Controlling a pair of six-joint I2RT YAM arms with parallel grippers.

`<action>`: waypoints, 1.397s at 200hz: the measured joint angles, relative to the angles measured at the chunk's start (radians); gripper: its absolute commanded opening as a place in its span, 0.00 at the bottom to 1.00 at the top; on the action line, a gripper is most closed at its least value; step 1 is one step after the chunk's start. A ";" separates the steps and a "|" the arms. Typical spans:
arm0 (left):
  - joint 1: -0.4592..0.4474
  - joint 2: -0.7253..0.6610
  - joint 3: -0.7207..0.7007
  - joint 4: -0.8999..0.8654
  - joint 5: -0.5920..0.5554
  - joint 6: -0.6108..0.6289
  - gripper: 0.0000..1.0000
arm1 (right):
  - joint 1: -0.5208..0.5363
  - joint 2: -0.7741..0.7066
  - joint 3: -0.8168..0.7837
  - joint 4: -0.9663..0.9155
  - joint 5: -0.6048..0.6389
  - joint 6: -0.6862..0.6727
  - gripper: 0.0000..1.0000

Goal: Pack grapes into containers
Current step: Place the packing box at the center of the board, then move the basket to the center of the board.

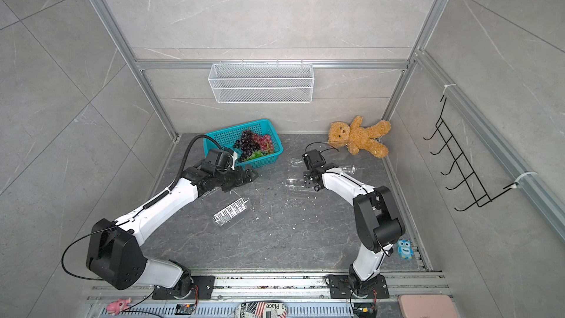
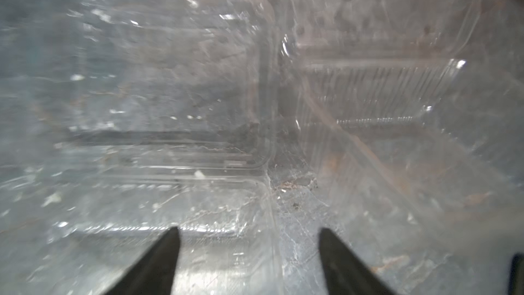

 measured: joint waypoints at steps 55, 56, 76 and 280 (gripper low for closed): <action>0.196 -0.091 -0.031 -0.051 0.011 0.020 0.99 | 0.110 -0.031 0.151 -0.011 -0.087 0.000 0.99; 0.200 -0.092 -0.031 -0.052 0.013 0.020 0.99 | 0.111 -0.031 0.156 -0.011 -0.090 0.000 0.99; 0.322 -0.109 -0.036 -0.055 0.024 0.024 0.99 | 0.123 0.022 0.243 -0.003 -0.138 0.012 0.99; 0.494 0.536 0.298 0.275 0.261 -0.131 0.99 | 0.109 0.898 1.361 -0.295 -0.058 -0.009 0.33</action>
